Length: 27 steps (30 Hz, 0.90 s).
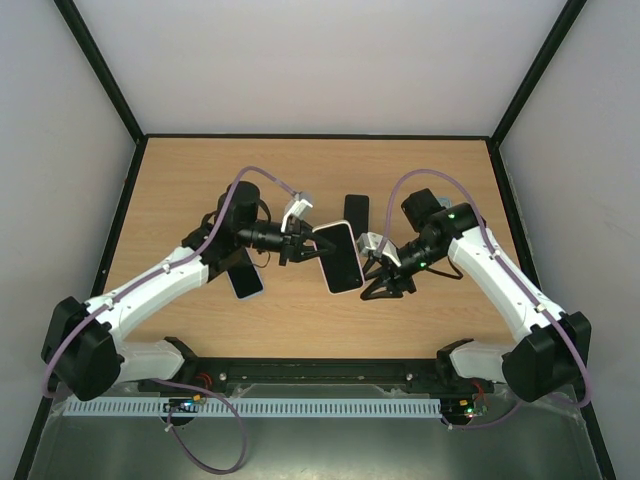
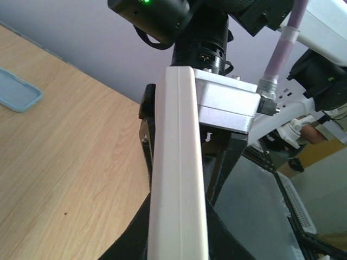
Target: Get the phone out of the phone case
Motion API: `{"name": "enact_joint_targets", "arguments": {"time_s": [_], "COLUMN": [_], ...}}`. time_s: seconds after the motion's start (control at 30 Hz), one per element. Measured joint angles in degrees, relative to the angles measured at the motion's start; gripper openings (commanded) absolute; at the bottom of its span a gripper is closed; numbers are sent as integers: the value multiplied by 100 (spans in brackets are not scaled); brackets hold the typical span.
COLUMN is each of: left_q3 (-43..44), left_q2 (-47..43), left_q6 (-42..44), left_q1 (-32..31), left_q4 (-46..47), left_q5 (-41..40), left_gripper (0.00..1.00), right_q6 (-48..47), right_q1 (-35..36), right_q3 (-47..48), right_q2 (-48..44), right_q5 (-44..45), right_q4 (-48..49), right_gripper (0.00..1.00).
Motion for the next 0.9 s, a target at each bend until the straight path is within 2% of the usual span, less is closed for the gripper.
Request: {"name": "enact_joint_targets", "arguments": {"time_s": [0.3, 0.9], "left_q3": [-46, -114], "left_q2": [79, 358], "left_q6": [-256, -964], "left_q1": [48, 76], "left_q4": [339, 831], "left_q5": [505, 1150], "left_gripper": [3, 3], "right_q6": [-109, -490], "right_q1": [9, 319], "right_q3": [0, -46], "right_q2": [-129, -334], "right_q5": [-214, -175], "right_q4": [-33, -125], "right_gripper": [24, 17]}}
